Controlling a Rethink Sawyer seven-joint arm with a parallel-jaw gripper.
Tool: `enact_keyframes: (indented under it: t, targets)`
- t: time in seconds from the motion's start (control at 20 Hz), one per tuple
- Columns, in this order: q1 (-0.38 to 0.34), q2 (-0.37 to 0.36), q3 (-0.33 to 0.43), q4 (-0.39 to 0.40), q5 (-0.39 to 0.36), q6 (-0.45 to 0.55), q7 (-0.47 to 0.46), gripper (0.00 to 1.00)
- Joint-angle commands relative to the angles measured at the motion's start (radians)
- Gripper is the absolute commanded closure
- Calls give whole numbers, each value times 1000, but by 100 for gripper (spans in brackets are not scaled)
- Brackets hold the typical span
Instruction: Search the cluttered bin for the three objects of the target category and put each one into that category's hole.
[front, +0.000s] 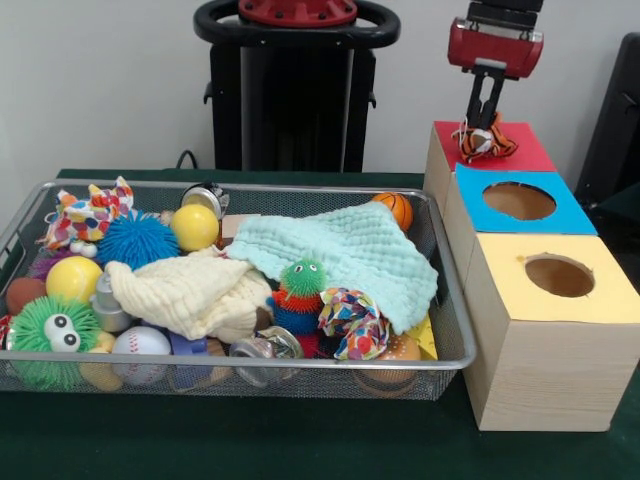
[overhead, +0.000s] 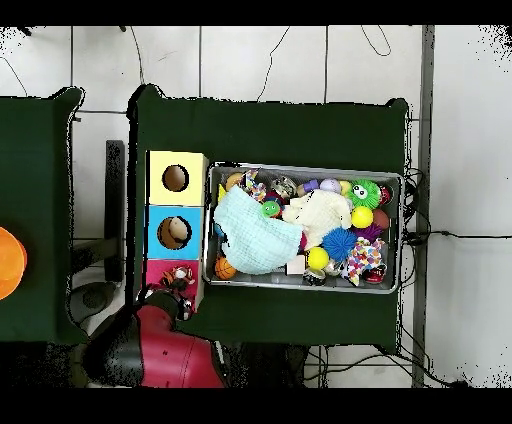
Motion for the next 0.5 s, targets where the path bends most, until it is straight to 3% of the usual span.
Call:
enact_keyframes:
  t: [0.05,0.5]
  targets:
    - [-55,21,51,42,10,55,197,100]
    - [-60,-7,89,77,25,56,224,100]
